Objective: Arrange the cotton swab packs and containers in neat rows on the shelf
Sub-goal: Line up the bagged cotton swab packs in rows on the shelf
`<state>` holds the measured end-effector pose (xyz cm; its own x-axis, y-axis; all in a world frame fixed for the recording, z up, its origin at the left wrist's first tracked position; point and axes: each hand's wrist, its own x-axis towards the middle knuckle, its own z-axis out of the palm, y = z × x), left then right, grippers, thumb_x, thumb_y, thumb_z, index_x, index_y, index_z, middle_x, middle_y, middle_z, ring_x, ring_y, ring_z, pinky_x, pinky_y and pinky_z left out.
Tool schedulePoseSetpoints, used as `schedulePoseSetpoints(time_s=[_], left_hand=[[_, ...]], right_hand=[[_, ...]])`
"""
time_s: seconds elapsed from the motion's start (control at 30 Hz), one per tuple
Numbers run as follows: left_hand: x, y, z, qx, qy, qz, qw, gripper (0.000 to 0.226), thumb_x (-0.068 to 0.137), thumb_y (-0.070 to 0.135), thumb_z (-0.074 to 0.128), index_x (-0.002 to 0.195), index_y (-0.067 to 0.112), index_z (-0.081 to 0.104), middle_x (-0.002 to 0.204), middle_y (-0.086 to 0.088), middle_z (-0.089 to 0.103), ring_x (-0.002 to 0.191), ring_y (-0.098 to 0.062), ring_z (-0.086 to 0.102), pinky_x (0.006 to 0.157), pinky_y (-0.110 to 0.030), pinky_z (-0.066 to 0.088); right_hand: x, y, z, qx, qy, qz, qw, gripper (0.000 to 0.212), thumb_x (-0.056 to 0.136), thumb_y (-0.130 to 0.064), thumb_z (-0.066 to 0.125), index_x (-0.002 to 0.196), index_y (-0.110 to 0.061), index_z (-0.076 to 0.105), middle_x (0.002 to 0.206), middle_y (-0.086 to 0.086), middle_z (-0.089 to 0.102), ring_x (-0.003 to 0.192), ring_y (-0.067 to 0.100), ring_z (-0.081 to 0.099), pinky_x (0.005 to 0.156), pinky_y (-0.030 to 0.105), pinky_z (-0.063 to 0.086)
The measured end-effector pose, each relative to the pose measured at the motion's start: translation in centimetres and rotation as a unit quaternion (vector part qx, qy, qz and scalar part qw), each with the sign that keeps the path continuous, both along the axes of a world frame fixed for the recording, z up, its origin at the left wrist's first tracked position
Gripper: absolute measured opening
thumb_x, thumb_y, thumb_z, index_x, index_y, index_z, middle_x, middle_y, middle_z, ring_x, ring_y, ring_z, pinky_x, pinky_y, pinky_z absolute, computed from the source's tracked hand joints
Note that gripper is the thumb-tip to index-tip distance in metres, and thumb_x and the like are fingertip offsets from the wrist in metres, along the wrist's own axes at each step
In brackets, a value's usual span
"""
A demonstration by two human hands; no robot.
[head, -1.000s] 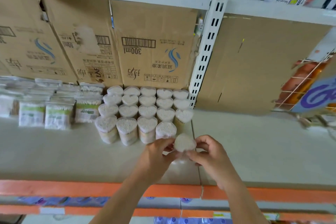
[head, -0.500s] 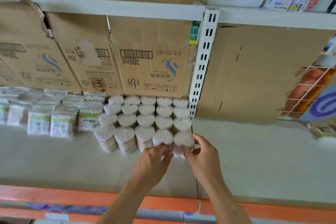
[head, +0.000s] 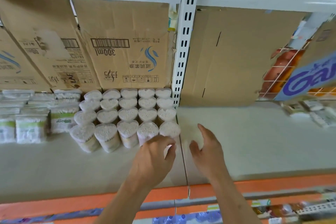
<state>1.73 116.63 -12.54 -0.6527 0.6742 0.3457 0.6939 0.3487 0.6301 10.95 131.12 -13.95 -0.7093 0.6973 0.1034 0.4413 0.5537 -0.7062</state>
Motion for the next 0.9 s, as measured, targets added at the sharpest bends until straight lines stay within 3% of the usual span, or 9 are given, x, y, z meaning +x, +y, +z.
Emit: schedulePoseSetpoints(time_s=[0.13, 0.27, 0.43, 0.63, 0.8, 0.9], left_hand=[[1.2, 2.9, 1.9, 0.032, 0.075, -0.038, 0.996, 0.025, 0.082, 0.026, 0.051, 0.099, 0.017, 0.066, 0.099, 0.002, 0.068, 0.09, -0.02, 0.065, 0.073, -0.035, 0.055], [3.2, 7.2, 1.8, -0.02, 0.136, -0.061, 0.989, 0.04, 0.083, 0.035, 0.047, 0.114, 0.017, 0.064, 0.118, -0.005, 0.064, 0.111, -0.024, 0.06, 0.09, -0.039, 0.048], [6.4, 14.9, 0.4, -0.09, 0.129, -0.074, 0.985, 0.052, 0.084, 0.046, 0.039, 0.123, 0.019, 0.061, 0.125, -0.007, 0.061, 0.117, -0.026, 0.057, 0.095, -0.043, 0.045], [12.5, 28.1, -1.4, -0.185, 0.057, -0.112, 0.975, 0.057, 0.09, 0.05, 0.037, 0.141, 0.025, 0.04, 0.146, -0.002, 0.041, 0.136, -0.019, 0.034, 0.11, -0.035, 0.027], [16.4, 37.2, -1.4, -0.215, 0.038, -0.127, 0.968, 0.052, 0.094, 0.043, 0.046, 0.142, 0.025, 0.037, 0.143, 0.0, 0.042, 0.128, -0.02, 0.042, 0.106, -0.036, 0.035], [17.6, 41.6, -1.3, -0.225, 0.03, -0.121, 0.966, 0.052, 0.094, 0.044, 0.046, 0.142, 0.025, 0.037, 0.142, 0.0, 0.044, 0.126, -0.021, 0.045, 0.105, -0.036, 0.038]], right_hand=[[3.2, 3.2, 0.3, 0.047, -0.04, -0.083, 0.995, 0.059, 0.089, -0.018, 0.063, 0.142, -0.005, 0.042, 0.144, 0.022, 0.044, 0.136, 0.035, 0.038, 0.112, 0.04, 0.03], [6.6, 7.9, 1.0, 0.054, -0.096, -0.13, 0.985, 0.061, 0.095, -0.031, 0.054, 0.149, -0.015, 0.031, 0.154, 0.016, 0.029, 0.143, 0.033, 0.022, 0.117, 0.039, 0.018], [10.6, 15.0, 0.6, 0.024, -0.09, -0.16, 0.983, 0.061, 0.096, -0.036, 0.049, 0.15, -0.019, 0.028, 0.157, 0.011, 0.024, 0.145, 0.033, 0.016, 0.117, 0.044, 0.02], [17.3, 26.9, -0.6, 0.016, -0.077, -0.186, 0.979, 0.058, 0.093, -0.029, 0.055, 0.145, -0.011, 0.037, 0.15, 0.017, 0.035, 0.14, 0.035, 0.027, 0.114, 0.047, 0.026], [21.6, 35.2, -0.7, 0.005, -0.055, -0.22, 0.974, 0.057, 0.089, -0.024, 0.058, 0.141, -0.009, 0.042, 0.14, 0.015, 0.044, 0.123, 0.035, 0.046, 0.105, 0.049, 0.036], [23.0, 39.2, -0.7, -0.002, -0.039, -0.239, 0.97, 0.057, 0.089, -0.021, 0.059, 0.141, -0.009, 0.04, 0.143, 0.016, 0.041, 0.13, 0.034, 0.041, 0.109, 0.048, 0.034]])
